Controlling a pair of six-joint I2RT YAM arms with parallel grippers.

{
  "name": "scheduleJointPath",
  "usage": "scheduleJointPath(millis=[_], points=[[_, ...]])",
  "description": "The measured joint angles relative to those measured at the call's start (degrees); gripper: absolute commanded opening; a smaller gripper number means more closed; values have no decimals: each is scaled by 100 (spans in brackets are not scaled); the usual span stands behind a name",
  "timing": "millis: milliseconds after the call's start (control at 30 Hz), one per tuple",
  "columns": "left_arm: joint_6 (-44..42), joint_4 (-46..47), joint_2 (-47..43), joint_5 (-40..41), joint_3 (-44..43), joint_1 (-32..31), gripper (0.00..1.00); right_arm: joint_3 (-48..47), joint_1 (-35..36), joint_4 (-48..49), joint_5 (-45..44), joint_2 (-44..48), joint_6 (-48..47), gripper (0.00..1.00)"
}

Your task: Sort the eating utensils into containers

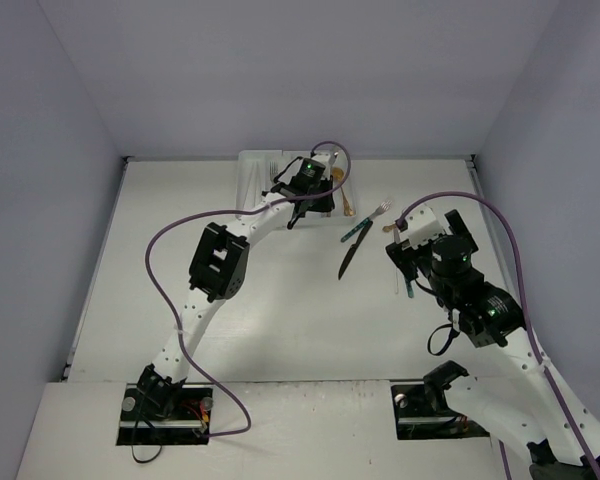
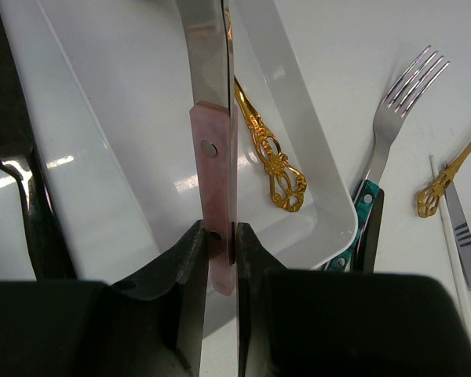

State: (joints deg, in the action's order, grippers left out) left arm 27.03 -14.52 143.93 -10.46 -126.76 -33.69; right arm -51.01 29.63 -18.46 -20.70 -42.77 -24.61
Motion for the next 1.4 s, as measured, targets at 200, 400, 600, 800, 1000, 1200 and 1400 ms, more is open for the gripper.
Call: scheduleJointPath(millis=[200, 400, 600, 800, 1000, 1200, 1400], points=[[30, 15, 10, -55, -19, 6, 37, -2, 0, -33, 60, -50, 43, 96], [48, 15, 10, -126, -253, 37, 52, -23, 0, -47, 67, -126, 55, 95], [-111, -210, -3, -126, -1317, 76, 53, -104, -8, -66, 90, -175, 165, 89], [-428, -434, -589, -98, -1898, 81, 55, -115, -327, -74, 273, -336, 518, 71], [-820, -434, -2743, 0, 187, 106, 65, -485, -1540, -296, 982, -1657, 637, 53], [-1065, -485, -4604, 29, 2565, 429, 66, -856, -2378, -604, 1675, -4050, 570, 41], [-1164, -524, -5312, 53, 4047, 976, 67, -952, -2538, -1024, 2176, -5301, 569, 42]])
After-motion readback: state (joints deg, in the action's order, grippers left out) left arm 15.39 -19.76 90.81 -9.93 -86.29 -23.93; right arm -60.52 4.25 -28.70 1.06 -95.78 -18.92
